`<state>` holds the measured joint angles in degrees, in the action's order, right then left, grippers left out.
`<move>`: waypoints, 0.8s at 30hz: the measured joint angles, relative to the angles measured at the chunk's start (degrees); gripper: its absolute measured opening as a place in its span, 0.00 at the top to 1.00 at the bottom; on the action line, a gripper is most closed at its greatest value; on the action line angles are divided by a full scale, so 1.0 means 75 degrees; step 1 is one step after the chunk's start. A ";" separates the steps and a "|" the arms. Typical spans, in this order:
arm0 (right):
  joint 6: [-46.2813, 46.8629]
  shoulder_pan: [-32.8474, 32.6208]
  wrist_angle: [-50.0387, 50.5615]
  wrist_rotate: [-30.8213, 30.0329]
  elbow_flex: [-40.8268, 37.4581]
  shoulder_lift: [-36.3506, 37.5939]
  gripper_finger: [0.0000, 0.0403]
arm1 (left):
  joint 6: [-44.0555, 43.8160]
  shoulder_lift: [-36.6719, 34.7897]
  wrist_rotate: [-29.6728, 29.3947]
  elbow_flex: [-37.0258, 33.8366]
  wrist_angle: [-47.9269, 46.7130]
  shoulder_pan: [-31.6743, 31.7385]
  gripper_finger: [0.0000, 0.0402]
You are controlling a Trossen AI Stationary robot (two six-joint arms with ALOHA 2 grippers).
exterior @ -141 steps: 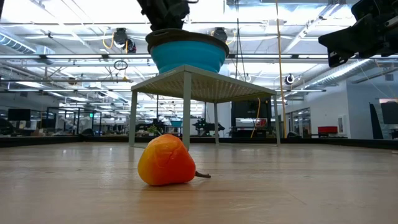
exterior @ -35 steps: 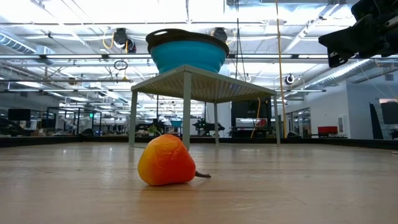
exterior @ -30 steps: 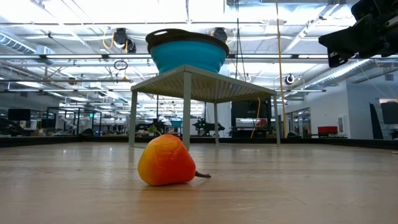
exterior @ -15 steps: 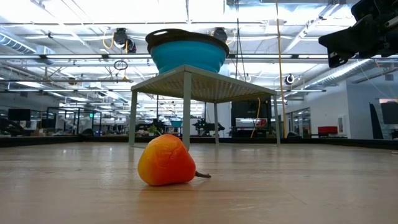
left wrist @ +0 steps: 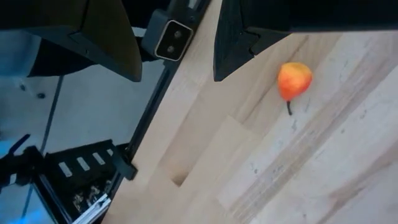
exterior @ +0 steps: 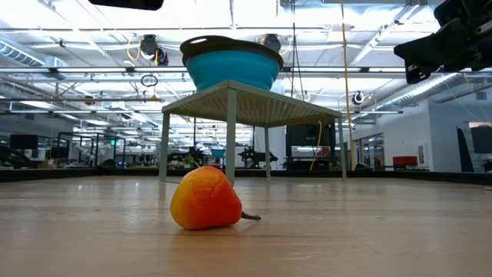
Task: Pick & Place Fruit
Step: Put the peach into the blue strainer bowl on the shelf
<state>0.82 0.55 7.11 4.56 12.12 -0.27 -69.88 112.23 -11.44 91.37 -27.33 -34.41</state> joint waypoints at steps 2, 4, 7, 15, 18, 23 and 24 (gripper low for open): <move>0.0000 0.0001 0.0000 0.0000 0.0000 0.0000 1.00 | 0.0316 0.0002 -0.0013 0.0000 -0.0010 -0.0003 0.50; 0.0000 0.0001 0.0000 0.0000 0.0000 0.0000 1.00 | 0.0726 -0.0001 -0.0050 0.0000 -0.0109 -0.0003 0.50; 0.0000 -0.0002 0.0000 0.0000 0.0000 0.0000 1.00 | 0.1418 -0.0001 -0.0233 0.0000 -0.0508 -0.0015 0.50; 0.0000 -0.0001 0.0003 0.0000 0.0000 0.0000 1.00 | 0.2609 -0.0001 -0.0337 0.0000 -0.1264 0.0008 0.50; 0.0000 0.0000 0.0003 0.0000 0.0000 0.0000 1.00 | 0.2764 -0.0001 -0.0342 0.0000 -0.1269 0.0046 0.50; 0.0000 0.0001 0.0003 0.0000 0.0000 0.0000 1.00 | 0.2767 0.0159 -0.0345 0.0003 -0.1250 0.0125 0.50; 0.0000 -0.0002 0.0009 0.0000 0.0000 -0.0003 1.00 | 0.2778 0.0256 -0.0285 0.0003 -0.1242 0.0128 0.50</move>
<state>0.82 0.54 7.18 4.56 12.12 -0.29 -49.05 114.16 -13.57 91.39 -36.64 -33.45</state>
